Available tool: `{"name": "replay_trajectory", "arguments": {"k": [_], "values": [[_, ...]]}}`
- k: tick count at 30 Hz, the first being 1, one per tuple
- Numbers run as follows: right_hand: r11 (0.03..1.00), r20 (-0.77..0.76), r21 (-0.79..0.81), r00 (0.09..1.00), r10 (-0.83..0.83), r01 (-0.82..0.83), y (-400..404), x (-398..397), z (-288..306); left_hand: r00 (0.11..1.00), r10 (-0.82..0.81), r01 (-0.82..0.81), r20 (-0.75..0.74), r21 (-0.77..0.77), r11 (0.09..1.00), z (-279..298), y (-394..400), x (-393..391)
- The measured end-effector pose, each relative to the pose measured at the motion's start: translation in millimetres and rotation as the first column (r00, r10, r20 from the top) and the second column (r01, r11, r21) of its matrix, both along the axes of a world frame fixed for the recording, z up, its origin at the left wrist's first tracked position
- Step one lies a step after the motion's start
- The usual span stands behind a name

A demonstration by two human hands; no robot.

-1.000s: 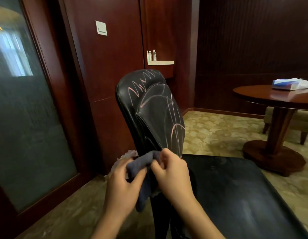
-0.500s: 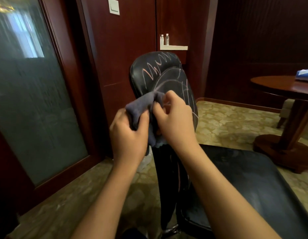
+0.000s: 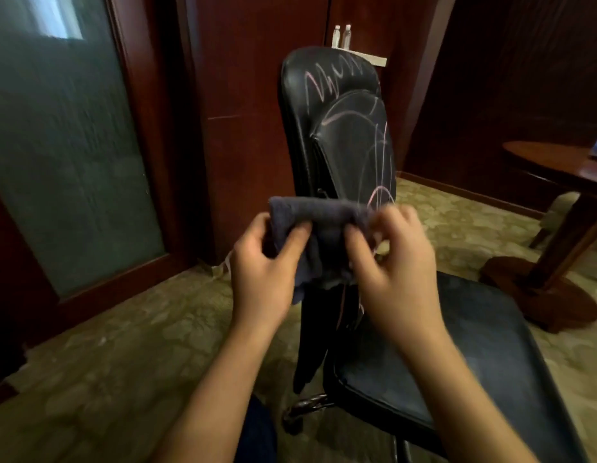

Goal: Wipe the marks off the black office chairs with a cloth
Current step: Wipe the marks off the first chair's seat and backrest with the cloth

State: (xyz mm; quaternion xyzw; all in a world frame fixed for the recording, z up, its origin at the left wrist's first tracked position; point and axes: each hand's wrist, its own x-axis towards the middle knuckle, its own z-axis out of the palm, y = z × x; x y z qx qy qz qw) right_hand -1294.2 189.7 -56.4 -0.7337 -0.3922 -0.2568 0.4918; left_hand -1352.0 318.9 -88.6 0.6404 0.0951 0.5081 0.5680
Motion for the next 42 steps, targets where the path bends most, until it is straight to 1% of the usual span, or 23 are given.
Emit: {"name": "replay_trajectory", "arguments": {"k": [1, 3, 5, 6, 8, 10, 11, 14, 16, 17, 18, 21, 23, 26, 28, 30, 32, 33, 34, 36, 38, 40, 42], "values": [[0.999, -0.067, 0.009, 0.997, 0.038, -0.038, -4.7, -6.8, -19.5, 1.000, -0.012, 0.012, -0.018, -0.038, 0.999, -14.7, -6.1, -2.8], [0.996, -0.264, 0.040, 0.960, 0.088, -0.080, -12.4, -16.8, -59.2, 0.993, -0.029, 0.018, -0.116, -0.101, 0.995, -52.6, -20.5, -7.1], [0.998, -0.411, 0.024, 0.909, 0.070, -0.066, -16.2, -21.1, -86.5, 0.977, -0.080, 0.045, -0.199, -0.177, 0.983, -83.4, -33.7, -9.7], [0.999, -0.451, 0.001, 0.891, 0.046, -0.051, -17.2, -21.3, -93.4, 0.969, -0.113, 0.063, -0.219, -0.224, 0.973, -91.2, -38.9, -10.7], [0.999, -0.458, -0.036, 0.889, -0.018, 0.002, -17.5, -17.4, -95.8, 0.963, -0.154, 0.089, -0.221, -0.277, 0.957, -94.3, -45.4, -11.6], [0.997, -0.384, -0.047, 0.921, -0.068, 0.054, -16.7, -10.0, -85.6, 0.971, -0.131, 0.073, -0.202, -0.272, 0.960, -85.6, -48.1, -7.3], [0.996, -0.316, -0.050, 0.945, -0.081, 0.069, -15.2, -5.9, -75.6, 0.978, -0.097, 0.046, -0.182, -0.267, 0.962, -78.6, -48.0, -2.5], [0.994, -0.019, -0.082, 0.997, -0.070, 0.068, -4.5, 2.1, -31.7, 0.988, 0.057, -0.094, -0.143, -0.266, 0.959, -56.3, -40.9, 17.6], [0.977, 0.197, -0.181, 0.978, -0.074, 0.110, 7.4, 10.0, -4.8, 0.964, 0.169, -0.207, -0.206, -0.183, 0.961, -43.0, -35.7, 26.9], [0.959, 0.273, -0.243, 0.959, -0.079, 0.148, 13.9, 15.0, 3.7, 0.937, 0.225, -0.263, -0.267, -0.119, 0.957, -38.9, -34.5, 29.2], [0.940, 0.308, -0.296, 0.948, -0.077, 0.172, 19.0, 20.8, 7.5, 0.899, 0.275, -0.313, -0.339, -0.060, 0.948, -37.2, -33.3, 30.9], [0.907, 0.331, -0.360, 0.939, -0.094, 0.218, 21.7, 32.0, -7.9, 0.747, 0.372, -0.387, -0.551, 0.095, 0.917, -43.9, -31.3, 32.8], [0.893, 0.319, -0.382, 0.941, -0.114, 0.238, 14.7, 33.5, -36.7, 0.694, 0.355, -0.348, -0.627, 0.139, 0.927, -58.7, -33.3, 32.7], [0.857, 0.257, -0.454, 0.957, -0.135, 0.243, 4.7, 29.7, -76.3, 0.686, 0.285, -0.288, -0.669, 0.111, 0.951, -82.8, -40.7, 26.8], [0.854, 0.245, -0.465, 0.961, -0.129, 0.234, 1.8, 26.8, -80.6, 0.701, 0.296, -0.270, -0.649, 0.143, 0.952, -88.0, -41.6, 21.1], [0.890, 0.292, -0.408, 0.953, -0.082, 0.202, 3.6, 22.6, -61.2, 0.769, 0.319, -0.284, -0.553, 0.150, 0.947, -78.4, -37.1, 18.4], [0.931, 0.370, -0.320, 0.928, -0.045, 0.173, 11.4, 16.4, -26.7, 0.842, 0.344, -0.323, -0.415, 0.122, 0.939, -55.5, -30.9, 18.3], [0.942, 0.407, -0.285, 0.912, -0.046, 0.175, 17.1, 12.9, -7.7, 0.862, 0.349, -0.337, -0.368, 0.099, 0.936, -41.1, -28.1, 18.9], [0.946, 0.438, -0.256, 0.896, -0.069, 0.199, 23.5, 10.2, 10.5, 0.871, 0.341, -0.340, -0.353, 0.069, 0.938, -27.9, -25.8, 20.4], [0.932, 0.443, -0.238, 0.885, -0.145, 0.272, 34.7, 10.2, 35.8, 0.860, 0.331, -0.343, -0.388, 0.040, 0.938, -10.6, -23.8, 25.1], [0.904, 0.402, -0.292, 0.898, -0.181, 0.313, 39.4, 18.3, 37.4, 0.830, 0.334, -0.345, -0.447, 0.060, 0.937, -9.7, -25.1, 29.8], [0.875, 0.394, -0.342, 0.898, -0.197, 0.343, 37.3, 24.6, 18.3, 0.796, 0.274, -0.307, -0.540, 0.030, 0.951, -21.2, -28.6, 33.9], [0.846, 0.399, -0.387, 0.894, -0.205, 0.367, 30.1, 27.5, -13.5, 0.747, 0.200, -0.260, -0.633, -0.001, 0.966, -40.5, -33.8, 35.3]]}}
